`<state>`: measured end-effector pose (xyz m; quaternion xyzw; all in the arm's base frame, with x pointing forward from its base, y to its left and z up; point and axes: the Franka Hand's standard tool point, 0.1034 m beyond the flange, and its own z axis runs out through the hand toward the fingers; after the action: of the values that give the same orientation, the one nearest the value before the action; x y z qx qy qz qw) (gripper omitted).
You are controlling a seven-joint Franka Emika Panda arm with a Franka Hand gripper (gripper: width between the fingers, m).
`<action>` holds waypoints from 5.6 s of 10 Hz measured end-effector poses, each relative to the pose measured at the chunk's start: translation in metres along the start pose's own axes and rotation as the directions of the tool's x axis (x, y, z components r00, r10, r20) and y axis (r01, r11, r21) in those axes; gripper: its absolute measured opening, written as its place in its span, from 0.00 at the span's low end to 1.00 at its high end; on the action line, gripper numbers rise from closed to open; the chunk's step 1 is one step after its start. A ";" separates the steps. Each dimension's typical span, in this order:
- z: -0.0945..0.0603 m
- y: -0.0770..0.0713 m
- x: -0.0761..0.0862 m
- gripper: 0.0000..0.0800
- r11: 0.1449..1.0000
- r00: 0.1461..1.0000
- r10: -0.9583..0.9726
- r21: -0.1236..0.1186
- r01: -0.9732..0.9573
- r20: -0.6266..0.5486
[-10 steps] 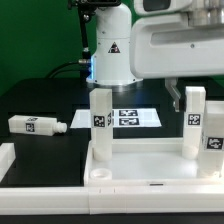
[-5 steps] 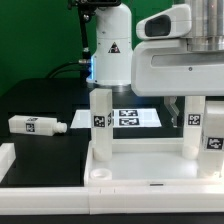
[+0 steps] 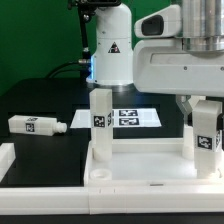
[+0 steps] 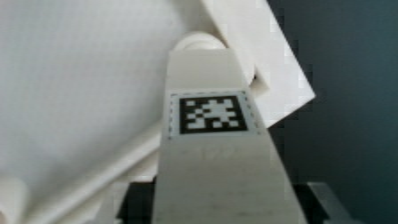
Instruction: Assemble desk
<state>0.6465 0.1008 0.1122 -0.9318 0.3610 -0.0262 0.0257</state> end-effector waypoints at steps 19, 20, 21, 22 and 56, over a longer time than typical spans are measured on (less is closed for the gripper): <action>-0.001 -0.013 -0.016 0.81 0.923 0.920 -0.383 0.001 0.384 -0.079; 0.000 -0.013 -0.015 0.78 0.928 0.925 -0.371 0.002 0.372 -0.079; 0.000 -0.012 -0.014 0.78 0.933 0.930 -0.358 0.003 0.360 -0.079; 0.000 -0.012 -0.013 0.56 0.960 0.958 -0.277 0.010 0.278 -0.076; -0.008 0.007 0.004 0.36 0.748 0.750 0.661 0.063 -0.661 0.018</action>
Offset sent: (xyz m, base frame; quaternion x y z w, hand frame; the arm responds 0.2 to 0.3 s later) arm -0.0269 0.0107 -0.0211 0.0119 0.0462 0.3236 0.9450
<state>0.6437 0.0929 0.1199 -0.7425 0.6662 -0.0299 0.0627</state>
